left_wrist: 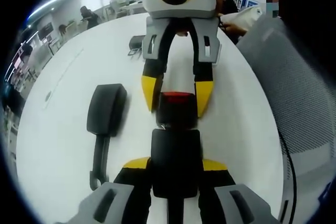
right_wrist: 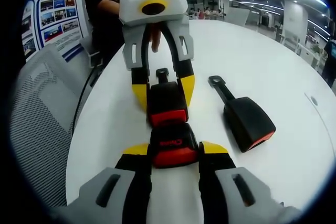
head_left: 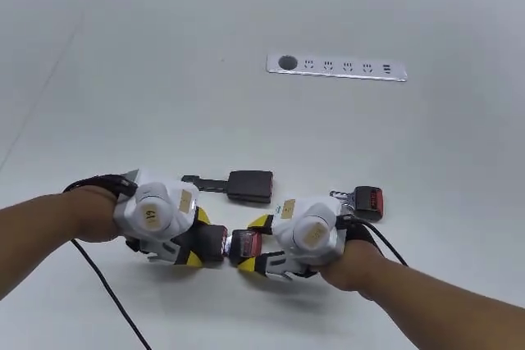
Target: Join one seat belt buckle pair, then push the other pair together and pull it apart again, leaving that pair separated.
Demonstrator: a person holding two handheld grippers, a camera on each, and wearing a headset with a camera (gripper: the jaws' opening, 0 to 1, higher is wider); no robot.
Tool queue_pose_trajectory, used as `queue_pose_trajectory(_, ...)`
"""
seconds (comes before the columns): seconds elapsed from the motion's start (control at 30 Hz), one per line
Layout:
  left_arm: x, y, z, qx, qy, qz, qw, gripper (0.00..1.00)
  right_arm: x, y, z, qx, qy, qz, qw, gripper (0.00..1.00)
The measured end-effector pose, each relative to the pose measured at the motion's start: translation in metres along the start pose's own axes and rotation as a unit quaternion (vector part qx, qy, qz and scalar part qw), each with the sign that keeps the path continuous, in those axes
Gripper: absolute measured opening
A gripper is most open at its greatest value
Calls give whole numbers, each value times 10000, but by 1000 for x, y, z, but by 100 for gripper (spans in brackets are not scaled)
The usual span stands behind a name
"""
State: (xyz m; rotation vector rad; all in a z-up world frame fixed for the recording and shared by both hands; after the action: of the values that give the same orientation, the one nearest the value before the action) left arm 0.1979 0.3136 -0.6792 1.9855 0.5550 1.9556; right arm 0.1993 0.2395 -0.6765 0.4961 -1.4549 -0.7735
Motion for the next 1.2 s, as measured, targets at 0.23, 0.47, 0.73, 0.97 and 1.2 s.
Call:
queue_pose_trajectory(0.23, -1, 1, -1, -1, -5, -34, 10000, 35, 0, -2, -1, 38, -24, -21, 10000, 34)
queue_pose_trajectory(0.47, 0, -1, 1, 90, 29, -262, 9996, 35, 3, -4, -1, 77, 3, -56, 10000, 34)
queue_pose_trajectory(0.73, 2, 0, 1, 131, 52, -512, 9986, 35, 5, -6, 1, 124, 7, -131, 9998, 34)
queue_pose_trajectory(0.97, 3, -2, 2, 176, 64, -708, 9973, 35, 5, -7, 0, 206, 49, -221, 9995, 33)
queue_pose_trajectory(1.2, 2, 0, 1, 177, 55, -853, 9962, 35, 5, -7, -2, 224, 107, -353, 9991, 33)
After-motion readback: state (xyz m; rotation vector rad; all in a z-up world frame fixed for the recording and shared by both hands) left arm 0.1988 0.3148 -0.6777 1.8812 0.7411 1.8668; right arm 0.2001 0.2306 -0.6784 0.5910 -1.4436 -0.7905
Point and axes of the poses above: the centre of the closed fingertips' face, and the gripper's own axes: x roughly backward along the fingers, z roughly to its left, y roughly out of its top, the point moved 2 cm from there along x, roughly backward along the fingers, and after that the axes turned 2 degrees about z, right-handed, at the moved point
